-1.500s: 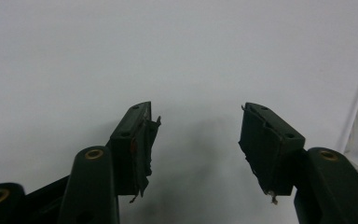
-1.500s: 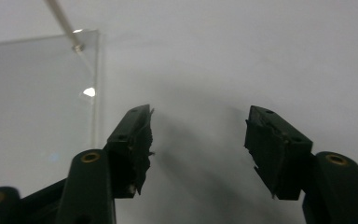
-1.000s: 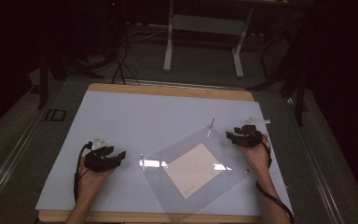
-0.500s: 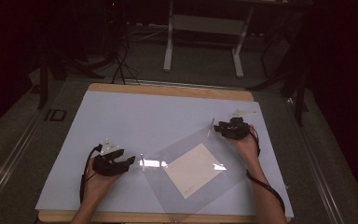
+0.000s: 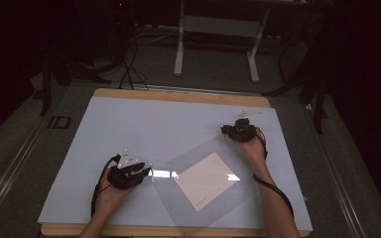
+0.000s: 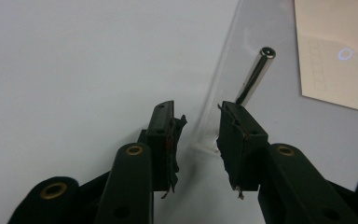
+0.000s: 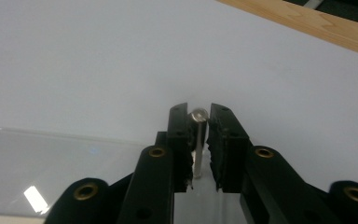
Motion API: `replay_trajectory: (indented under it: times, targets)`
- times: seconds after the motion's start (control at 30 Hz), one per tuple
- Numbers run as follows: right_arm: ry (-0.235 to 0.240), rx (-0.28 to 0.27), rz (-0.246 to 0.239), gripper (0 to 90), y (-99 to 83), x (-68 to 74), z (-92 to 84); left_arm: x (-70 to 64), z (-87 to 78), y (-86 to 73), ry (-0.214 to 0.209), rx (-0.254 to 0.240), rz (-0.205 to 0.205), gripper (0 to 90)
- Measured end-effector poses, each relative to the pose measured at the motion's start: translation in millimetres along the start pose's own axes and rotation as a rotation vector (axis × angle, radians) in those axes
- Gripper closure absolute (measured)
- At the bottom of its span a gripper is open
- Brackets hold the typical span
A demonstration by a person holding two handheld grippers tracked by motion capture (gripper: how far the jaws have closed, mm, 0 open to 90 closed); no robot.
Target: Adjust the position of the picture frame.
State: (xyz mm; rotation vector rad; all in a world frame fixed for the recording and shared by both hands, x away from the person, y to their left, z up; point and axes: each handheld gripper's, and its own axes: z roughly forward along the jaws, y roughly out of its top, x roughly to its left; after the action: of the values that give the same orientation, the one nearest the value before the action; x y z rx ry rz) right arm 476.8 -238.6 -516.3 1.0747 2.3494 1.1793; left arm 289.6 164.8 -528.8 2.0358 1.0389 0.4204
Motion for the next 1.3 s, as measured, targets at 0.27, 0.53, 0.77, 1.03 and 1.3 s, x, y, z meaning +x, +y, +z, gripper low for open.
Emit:
replay_trajectory:
  times: [0.27,0.53,0.77,1.03,1.3]
  targets:
    - [-0.023,0.01,-0.018,83.3,-1.7,3.8,4.7,-8.4,-2.1,-2.5,-0.036,0.013,0.03,62.7]
    - [-0.023,0.003,-0.018,84.5,-2.7,3.3,5.6,-19.8,21.2,8.0,-0.02,0.039,0.055,72.7]
    - [-0.029,-0.003,-0.025,84.5,-4.2,3.8,6.7,-21.7,25.6,10.0,0.001,0.026,0.03,77.6]
    - [-0.035,0.011,-0.052,83.8,-11.7,4.4,9.0,-22.3,25.6,9.8,0.024,0.026,0.029,83.2]
    - [-0.031,0.025,-0.073,82.8,-15.4,2.3,6.3,-23.6,25.6,9.6,0.035,0.025,0.019,83.2]
